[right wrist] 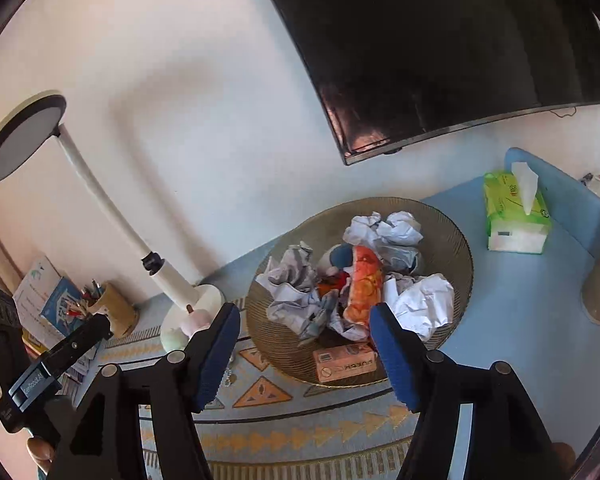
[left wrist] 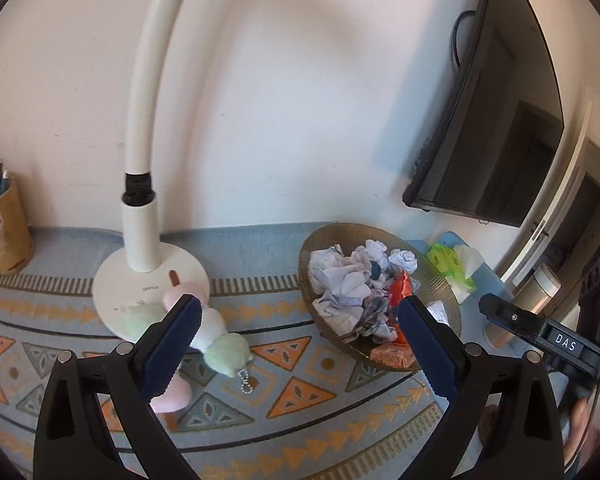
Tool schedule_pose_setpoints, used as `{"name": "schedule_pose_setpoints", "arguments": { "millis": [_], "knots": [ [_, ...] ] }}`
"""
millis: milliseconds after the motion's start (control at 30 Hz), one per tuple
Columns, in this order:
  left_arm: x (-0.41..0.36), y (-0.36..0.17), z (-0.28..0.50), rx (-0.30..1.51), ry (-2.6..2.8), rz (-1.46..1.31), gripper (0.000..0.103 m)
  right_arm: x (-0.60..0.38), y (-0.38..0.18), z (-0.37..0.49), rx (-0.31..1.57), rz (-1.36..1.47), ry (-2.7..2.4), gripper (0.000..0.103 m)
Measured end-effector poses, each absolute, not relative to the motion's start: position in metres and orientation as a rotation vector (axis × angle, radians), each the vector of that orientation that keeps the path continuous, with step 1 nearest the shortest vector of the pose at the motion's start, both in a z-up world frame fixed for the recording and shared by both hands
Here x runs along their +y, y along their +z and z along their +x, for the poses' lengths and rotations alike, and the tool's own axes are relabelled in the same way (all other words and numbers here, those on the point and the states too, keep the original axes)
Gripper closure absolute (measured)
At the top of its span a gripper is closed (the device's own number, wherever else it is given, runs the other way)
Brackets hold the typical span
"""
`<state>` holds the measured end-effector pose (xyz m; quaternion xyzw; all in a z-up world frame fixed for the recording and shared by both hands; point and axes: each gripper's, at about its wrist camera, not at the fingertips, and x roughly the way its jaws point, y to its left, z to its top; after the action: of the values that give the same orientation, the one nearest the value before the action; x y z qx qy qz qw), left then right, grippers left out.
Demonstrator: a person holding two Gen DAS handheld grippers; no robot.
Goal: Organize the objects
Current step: 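Move both tools back toward the two pastel skewer plushes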
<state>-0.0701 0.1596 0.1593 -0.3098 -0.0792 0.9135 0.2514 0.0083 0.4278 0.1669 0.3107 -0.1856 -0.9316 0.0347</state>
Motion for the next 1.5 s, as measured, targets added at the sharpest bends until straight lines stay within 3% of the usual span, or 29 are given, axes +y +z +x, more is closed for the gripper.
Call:
{"name": "schedule_pose_setpoints", "arguments": {
  "millis": [100, 167, 233, 367, 500, 600, 733, 1067, 1500],
  "knots": [
    [0.112, 0.185, -0.049, -0.239, 2.601, -0.787, 0.003, 0.395, 0.191, 0.02, -0.506, 0.901, -2.801, 0.035],
    [0.084, 0.202, -0.035, -0.259, 2.673, -0.759, 0.001, 0.368, 0.191, 0.025, -0.461, 0.877, -2.753, 0.016],
    [0.058, 0.214, -0.021, -0.277, 2.714, -0.74, 0.001, 0.345, 0.18, 0.031, -0.435, 0.86, -2.727, 0.004],
    [0.028, 0.203, -0.007, -0.206, 2.837, -0.814, 0.001, 0.296, 0.123, 0.033, -0.283, 0.951, -2.679, 0.004],
    [0.023, 0.128, -0.012, -0.105, 2.834, -1.056, 0.001, 0.274, 0.055, 0.027, -0.21, 1.094, -2.626, 0.004],
    [0.03, 0.076, -0.012, -0.048, 2.852, -1.118, 0.001, 0.275, 0.031, 0.023, -0.192, 1.145, -2.631, 0.004],
    [0.041, 0.047, -0.008, -0.001, 2.881, -1.05, 0.001, 0.28, 0.018, 0.021, -0.17, 1.183, -2.708, 0.004],
    [0.055, 0.038, -0.007, 0.107, 2.874, -1.069, 0.001, 0.276, 0.011, 0.014, -0.106, 1.269, -2.719, 0.004],
    [0.054, 0.035, -0.009, 0.109, 2.867, -1.102, 0.001, 0.28, 0.008, 0.011, -0.131, 1.309, -2.721, 0.004]
  ]
}}
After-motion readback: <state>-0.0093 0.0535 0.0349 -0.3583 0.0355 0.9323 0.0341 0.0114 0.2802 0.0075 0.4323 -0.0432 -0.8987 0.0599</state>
